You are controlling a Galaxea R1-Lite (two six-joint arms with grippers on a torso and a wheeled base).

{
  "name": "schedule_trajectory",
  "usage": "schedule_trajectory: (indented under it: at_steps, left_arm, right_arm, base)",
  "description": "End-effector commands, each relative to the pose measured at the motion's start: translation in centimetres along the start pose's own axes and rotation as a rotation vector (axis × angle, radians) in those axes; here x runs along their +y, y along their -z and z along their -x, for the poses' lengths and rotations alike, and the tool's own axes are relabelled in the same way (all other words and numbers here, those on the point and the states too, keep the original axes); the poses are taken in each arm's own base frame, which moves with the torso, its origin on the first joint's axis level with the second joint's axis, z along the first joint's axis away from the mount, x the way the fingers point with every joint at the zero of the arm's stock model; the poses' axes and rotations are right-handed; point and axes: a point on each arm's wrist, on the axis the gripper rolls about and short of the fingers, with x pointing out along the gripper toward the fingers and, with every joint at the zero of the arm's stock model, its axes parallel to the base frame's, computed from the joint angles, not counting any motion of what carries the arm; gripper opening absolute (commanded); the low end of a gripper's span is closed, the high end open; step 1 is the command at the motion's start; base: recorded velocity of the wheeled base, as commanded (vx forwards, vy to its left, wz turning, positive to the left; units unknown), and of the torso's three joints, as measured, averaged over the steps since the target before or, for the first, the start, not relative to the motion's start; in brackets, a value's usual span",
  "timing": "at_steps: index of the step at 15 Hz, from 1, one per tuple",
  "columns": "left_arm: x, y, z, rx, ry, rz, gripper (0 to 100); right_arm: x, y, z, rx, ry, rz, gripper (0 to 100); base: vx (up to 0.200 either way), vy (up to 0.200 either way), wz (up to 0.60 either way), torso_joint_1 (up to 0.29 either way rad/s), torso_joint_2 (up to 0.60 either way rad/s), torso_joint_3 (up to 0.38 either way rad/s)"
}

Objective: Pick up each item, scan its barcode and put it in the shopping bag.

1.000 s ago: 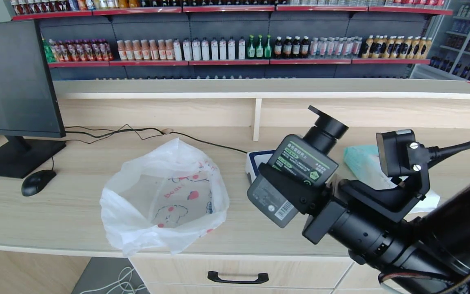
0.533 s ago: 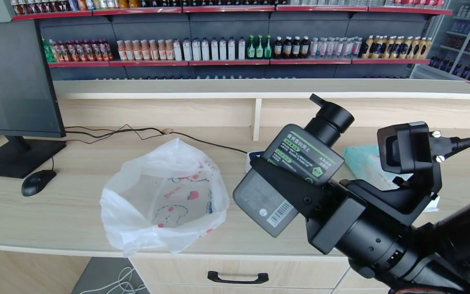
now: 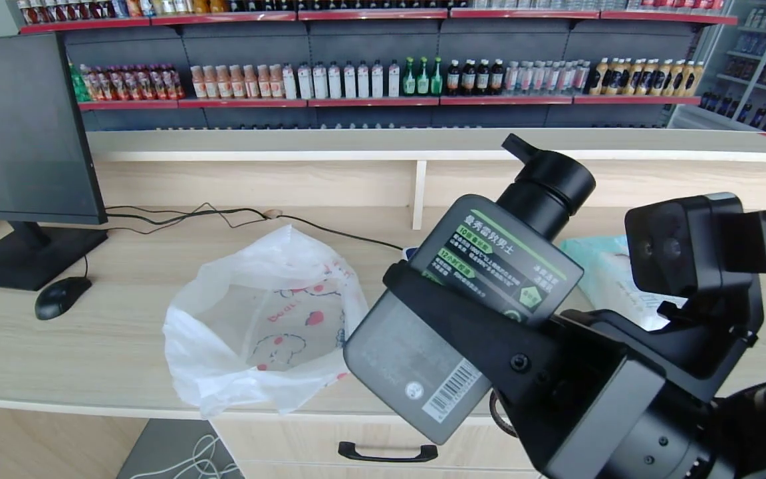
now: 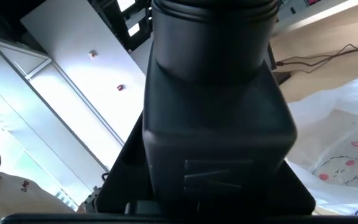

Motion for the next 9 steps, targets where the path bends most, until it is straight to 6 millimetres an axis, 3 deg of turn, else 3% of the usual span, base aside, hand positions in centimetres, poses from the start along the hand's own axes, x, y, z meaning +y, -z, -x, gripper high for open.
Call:
schedule_trajectory:
  at_steps: [1, 9]
  left_arm:
    - [0.0, 0.0, 0.0, -0.001, 0.0, 0.0, 100]
    - [0.0, 0.0, 0.0, -0.001, -0.001, 0.0, 100]
  right_arm:
    - [0.31, -0.35, 0.04, -0.012, -0.011, -0.005, 0]
    - [0.5, -0.64, -0.23, -0.027, -0.022, -0.02, 0]
  base:
    - [0.0, 0.0, 0.0, 0.0, 0.0, 0.0]
    - [0.0, 0.0, 0.0, 0.0, 0.0, 0.0]
